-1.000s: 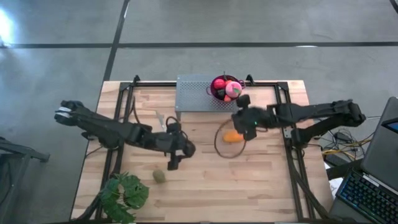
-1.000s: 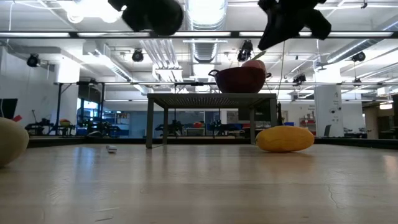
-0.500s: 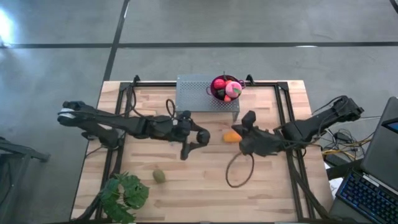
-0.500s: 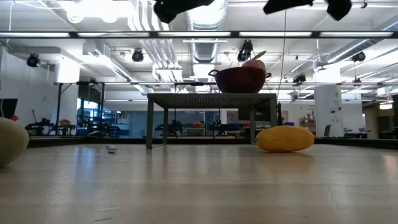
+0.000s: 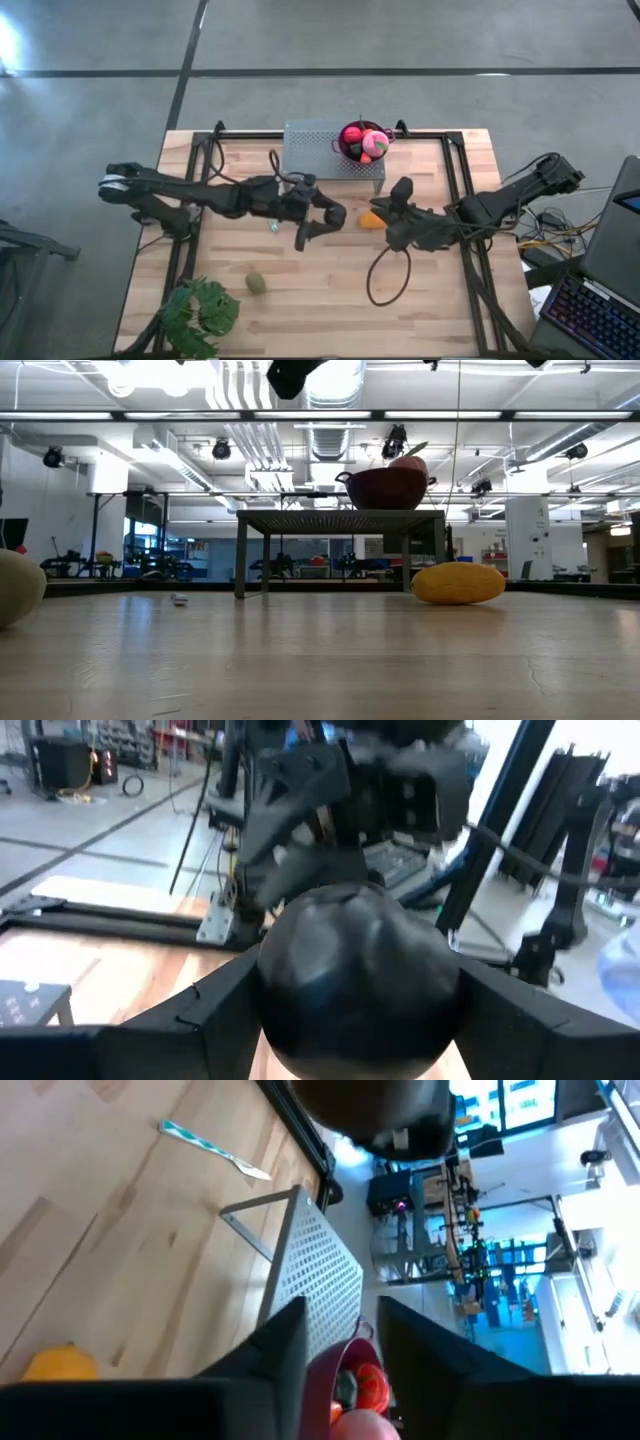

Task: Pick & Place Fruit
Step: Put the black plum into the purple bowl on the shelf

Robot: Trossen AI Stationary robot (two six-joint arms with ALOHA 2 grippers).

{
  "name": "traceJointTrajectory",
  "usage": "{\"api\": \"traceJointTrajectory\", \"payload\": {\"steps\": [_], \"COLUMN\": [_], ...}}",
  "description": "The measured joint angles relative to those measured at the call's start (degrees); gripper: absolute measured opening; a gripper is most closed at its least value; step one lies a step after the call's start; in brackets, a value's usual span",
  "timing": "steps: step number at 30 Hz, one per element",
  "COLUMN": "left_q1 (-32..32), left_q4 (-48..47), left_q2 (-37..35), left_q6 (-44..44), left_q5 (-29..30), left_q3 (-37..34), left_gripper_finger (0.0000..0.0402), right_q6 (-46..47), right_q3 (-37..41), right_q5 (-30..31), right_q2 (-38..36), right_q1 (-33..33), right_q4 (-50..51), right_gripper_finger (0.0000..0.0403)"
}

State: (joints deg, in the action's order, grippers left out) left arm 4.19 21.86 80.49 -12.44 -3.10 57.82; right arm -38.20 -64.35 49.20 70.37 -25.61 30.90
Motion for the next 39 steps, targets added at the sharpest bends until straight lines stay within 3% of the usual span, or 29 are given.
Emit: {"api": "traceJointTrajectory", "payload": {"steps": [7,13,32,39], "left_q1": [-1.8,-3.7,-4.2,-4.2], "left_q4": [6.8,7.5,14.1,15.6], "left_q2": [0.1,0.2,0.8,2.8], "left_q6": [-2.0,-3.7,-4.9,-5.9], "left_q5": [-0.1,-0.5,-3.7,-5.2], "left_q3": [0.0,0.0,0.1,0.2], "left_gripper_finger": [0.0272,0.0272,0.0272,0.0272], "right_q6": [-5.0,-13.0,-19.5,-22.6], "right_q3": [-1.0,-1.0,-1.0,-1.0], "right_q5": [-2.8,-2.8,-3.2,-3.3], "right_q2": [0.0,0.0,2.1,4.1], "right_q1": [0.0,0.0,2.1,2.4], "right_q4": [-1.8,-10.9,-23.4,-27.1], "right_gripper_finger": [0.0225,0.0277,0.0353,0.0363]}}
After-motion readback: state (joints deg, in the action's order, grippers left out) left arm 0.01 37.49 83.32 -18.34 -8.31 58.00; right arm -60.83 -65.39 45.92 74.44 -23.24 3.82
